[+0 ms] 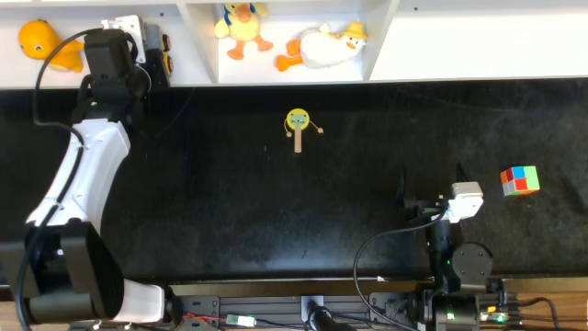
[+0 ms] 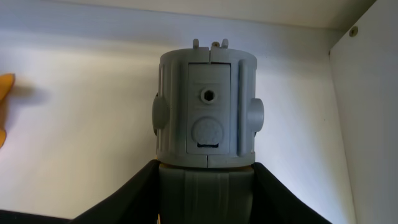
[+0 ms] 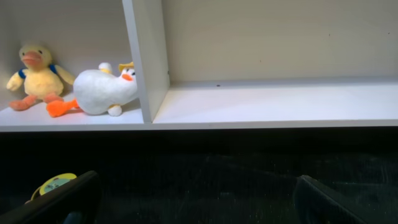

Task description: Store Toys

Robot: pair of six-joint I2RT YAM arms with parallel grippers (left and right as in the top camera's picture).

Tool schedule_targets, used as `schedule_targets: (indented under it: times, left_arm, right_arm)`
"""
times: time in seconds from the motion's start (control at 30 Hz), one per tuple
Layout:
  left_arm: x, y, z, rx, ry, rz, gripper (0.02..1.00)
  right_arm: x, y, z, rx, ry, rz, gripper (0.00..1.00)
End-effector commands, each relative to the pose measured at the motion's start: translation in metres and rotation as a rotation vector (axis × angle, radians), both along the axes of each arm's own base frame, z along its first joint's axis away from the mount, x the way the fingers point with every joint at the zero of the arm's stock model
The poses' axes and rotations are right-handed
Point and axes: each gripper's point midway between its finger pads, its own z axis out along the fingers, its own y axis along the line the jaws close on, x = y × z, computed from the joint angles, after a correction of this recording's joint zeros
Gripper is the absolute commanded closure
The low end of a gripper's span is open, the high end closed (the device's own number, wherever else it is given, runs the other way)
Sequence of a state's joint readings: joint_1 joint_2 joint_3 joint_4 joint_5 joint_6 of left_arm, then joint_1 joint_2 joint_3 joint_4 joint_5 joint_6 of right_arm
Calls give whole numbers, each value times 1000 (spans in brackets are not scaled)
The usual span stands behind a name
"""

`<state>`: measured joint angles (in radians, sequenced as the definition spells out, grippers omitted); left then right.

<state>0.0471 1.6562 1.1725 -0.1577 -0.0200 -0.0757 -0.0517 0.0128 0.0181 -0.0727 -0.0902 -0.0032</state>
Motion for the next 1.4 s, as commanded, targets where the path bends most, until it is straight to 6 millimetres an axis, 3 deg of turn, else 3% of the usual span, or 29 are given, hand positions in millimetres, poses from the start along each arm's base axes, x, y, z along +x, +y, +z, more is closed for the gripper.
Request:
schedule_targets:
  times: [0.03, 0.23, 0.43, 0.63, 0.83, 0.97, 1.17, 1.3, 1.4]
  left_arm:
    - [3, 1, -10, 6, 25, 7, 439]
    - [3, 1, -10, 6, 24, 7, 20]
    - [-4, 2, 5, 11, 10, 13, 20]
    - [-33, 11, 20, 63, 10, 53, 20]
    - [-83, 9, 12, 67, -9, 51, 20]
    - [-130, 6, -7, 65, -20, 48, 20]
    - [-172, 4, -22, 63, -83, 46, 20]
    - [-197, -6, -18, 38, -186, 4, 20]
    - [-210, -17, 5, 16, -374, -45, 20]
  right_arm:
    - [0, 0, -4, 4, 1, 3, 7]
    - [0, 0, -4, 4, 1, 3, 7]
    - [0, 0, -4, 4, 1, 3, 5]
    - [0, 0, -4, 4, 1, 3, 5]
    - [0, 0, -4, 4, 1, 3, 5]
    - [0, 0, -4, 4, 1, 3, 5]
    - [0, 0, -4, 4, 1, 3, 7]
    - [0, 0, -4, 4, 1, 3, 7]
    - [0, 0, -4, 4, 1, 3, 5]
